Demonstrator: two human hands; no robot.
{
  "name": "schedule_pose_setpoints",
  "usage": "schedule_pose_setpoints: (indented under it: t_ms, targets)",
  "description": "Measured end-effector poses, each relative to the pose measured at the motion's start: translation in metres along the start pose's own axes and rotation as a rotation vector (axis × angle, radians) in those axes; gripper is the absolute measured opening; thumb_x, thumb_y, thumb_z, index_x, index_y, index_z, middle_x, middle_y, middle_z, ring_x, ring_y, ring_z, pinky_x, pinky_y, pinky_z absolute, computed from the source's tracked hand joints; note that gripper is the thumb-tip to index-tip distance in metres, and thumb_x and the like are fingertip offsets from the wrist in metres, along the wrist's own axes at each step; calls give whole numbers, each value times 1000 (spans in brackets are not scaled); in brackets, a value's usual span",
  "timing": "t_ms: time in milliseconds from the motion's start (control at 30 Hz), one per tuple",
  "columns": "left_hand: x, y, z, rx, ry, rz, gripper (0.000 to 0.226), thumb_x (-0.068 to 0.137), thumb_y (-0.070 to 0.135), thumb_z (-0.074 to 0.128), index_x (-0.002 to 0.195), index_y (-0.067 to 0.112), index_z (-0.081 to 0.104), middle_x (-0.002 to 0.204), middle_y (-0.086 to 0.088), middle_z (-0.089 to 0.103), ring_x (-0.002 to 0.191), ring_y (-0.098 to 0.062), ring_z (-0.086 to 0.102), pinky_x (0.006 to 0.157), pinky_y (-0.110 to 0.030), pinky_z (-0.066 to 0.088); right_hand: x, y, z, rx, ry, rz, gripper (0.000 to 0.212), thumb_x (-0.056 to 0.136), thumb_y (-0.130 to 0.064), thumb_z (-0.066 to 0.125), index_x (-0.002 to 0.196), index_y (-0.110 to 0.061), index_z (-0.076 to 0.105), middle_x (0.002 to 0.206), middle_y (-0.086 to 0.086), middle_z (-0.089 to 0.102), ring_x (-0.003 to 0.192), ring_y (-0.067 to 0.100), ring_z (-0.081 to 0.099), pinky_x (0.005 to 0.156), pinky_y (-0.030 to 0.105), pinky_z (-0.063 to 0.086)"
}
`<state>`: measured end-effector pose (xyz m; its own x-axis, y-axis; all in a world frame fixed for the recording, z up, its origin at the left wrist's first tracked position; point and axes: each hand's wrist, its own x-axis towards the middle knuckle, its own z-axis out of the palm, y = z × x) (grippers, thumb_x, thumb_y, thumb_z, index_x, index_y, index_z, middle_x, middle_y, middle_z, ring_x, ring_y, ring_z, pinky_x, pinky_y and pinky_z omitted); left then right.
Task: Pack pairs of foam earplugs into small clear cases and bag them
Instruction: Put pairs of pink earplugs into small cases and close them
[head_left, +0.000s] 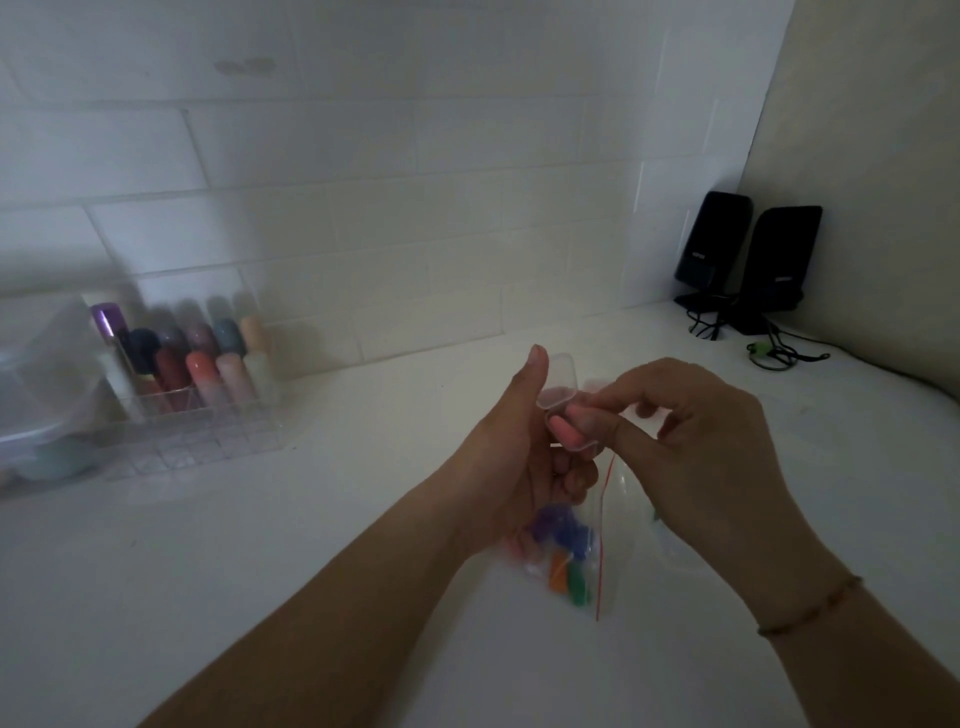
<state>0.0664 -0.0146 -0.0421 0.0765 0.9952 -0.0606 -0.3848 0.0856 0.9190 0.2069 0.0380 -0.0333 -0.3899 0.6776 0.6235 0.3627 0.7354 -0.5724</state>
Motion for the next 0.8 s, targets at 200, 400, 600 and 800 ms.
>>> schedule_pose_setpoints:
  t_ms: [200,400,600,800]
  targets:
    - [1,5,-5,-144,14,-39,74,89,73,23,89,8,59,68,-8,40,55,-17,33,53,-26,23,2,2,-1,156,86,-1,19,93,-37,55,87,-31,71,84,-13,65,76,4,59,63,9,40]
    - [-6,6,-5,175,70,55,26,79,18,55,105,15,59,68,-2,47,53,-16,41,51,-27,32,6,0,-7,370,52,282,29,95,-39,45,87,-28,70,73,-3,68,60,5,58,56,23,44]
    - [-10,1,-6,721,-1,327,50,102,14,45,138,30,14,87,18,62,67,0,57,70,-17,44,3,-5,-9,172,-284,226,38,71,-63,56,93,-37,72,85,-24,70,75,0,64,65,12,49]
    - [-10,-2,-9,842,-69,427,42,103,15,39,132,30,13,110,-1,63,102,-13,64,89,-28,51,-1,-4,0,385,-214,311,10,82,-17,73,87,-25,72,79,-7,74,76,9,69,71,23,56]
